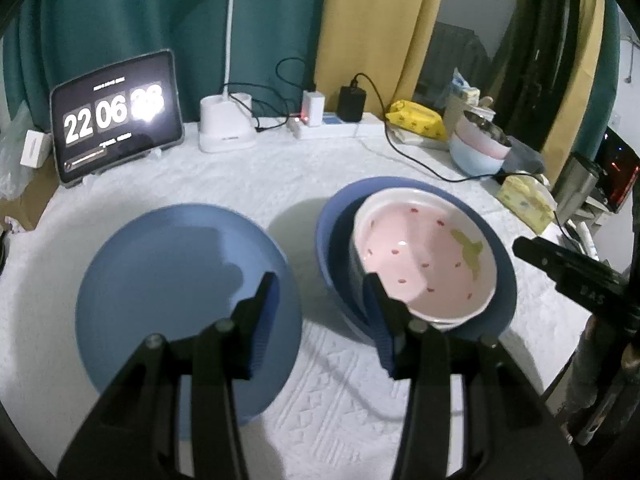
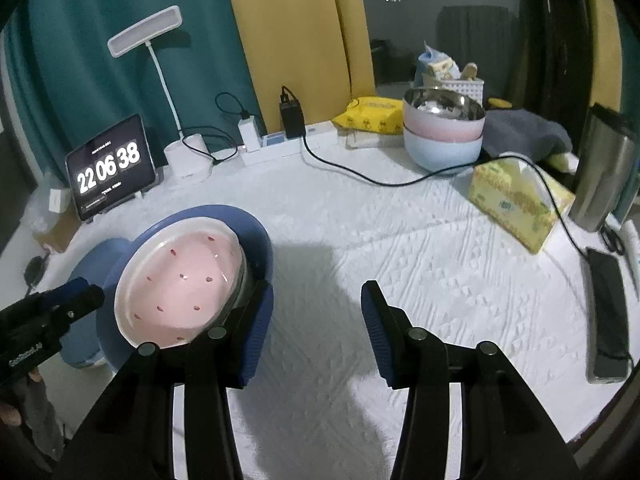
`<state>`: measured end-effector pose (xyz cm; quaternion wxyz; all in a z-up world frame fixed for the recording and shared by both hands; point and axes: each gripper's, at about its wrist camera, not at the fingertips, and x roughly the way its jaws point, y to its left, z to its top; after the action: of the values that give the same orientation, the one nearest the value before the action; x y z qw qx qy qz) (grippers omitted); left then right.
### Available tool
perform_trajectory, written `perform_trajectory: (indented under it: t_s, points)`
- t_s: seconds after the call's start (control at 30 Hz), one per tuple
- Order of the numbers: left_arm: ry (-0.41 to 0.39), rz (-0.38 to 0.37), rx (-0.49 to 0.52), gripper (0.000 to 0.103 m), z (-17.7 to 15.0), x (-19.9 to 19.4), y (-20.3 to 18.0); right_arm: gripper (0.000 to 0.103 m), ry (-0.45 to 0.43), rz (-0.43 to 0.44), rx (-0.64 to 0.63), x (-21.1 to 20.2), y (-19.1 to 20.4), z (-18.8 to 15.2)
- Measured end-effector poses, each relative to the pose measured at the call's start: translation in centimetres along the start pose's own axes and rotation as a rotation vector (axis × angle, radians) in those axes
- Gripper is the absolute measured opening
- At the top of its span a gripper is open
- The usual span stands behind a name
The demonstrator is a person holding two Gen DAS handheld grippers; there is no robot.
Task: Organize plates and bowls
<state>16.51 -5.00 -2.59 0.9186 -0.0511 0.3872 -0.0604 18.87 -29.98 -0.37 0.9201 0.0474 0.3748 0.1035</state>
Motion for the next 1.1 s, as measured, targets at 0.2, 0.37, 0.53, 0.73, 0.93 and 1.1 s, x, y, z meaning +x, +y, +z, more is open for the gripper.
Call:
perform_trajectory:
  t_s: [0.2,0.37,0.53,0.73,0.93,1.1]
  points:
    - [0.026,0.017,0.004,0.045,-0.2,0.9,-0.3,0.048,0.012,0.04,-0.015,0.5,0.8,0.2]
    - [0.031,0.018,0.006,0.045,-0.2,1.3,-0.3,0.048,0.045,0.04,-0.009,1.7,1.0,0.2]
    - [0.028,0.026,0.013,0.045,0.0,1.5,-0.3,0.048,0.063,0.054,0.009,2.5,1.0,0.1]
    - [0.016,0.04,0.019,0.045,0.1,1.8,-0.2,0.048,0.079,0.038,0.036,3.2,1.2,0.2]
    - [0.017,0.044,0.005,0.036,0.4,2.2,-0.3,0.048,0.096,0.046,0.077,3.6,1.0,0.2]
    - [0.011,0.014,0.008,0.017,0.5,2.4,-0.8,0.048,0.102,0.054,0.099,3.8,0.7,0.2]
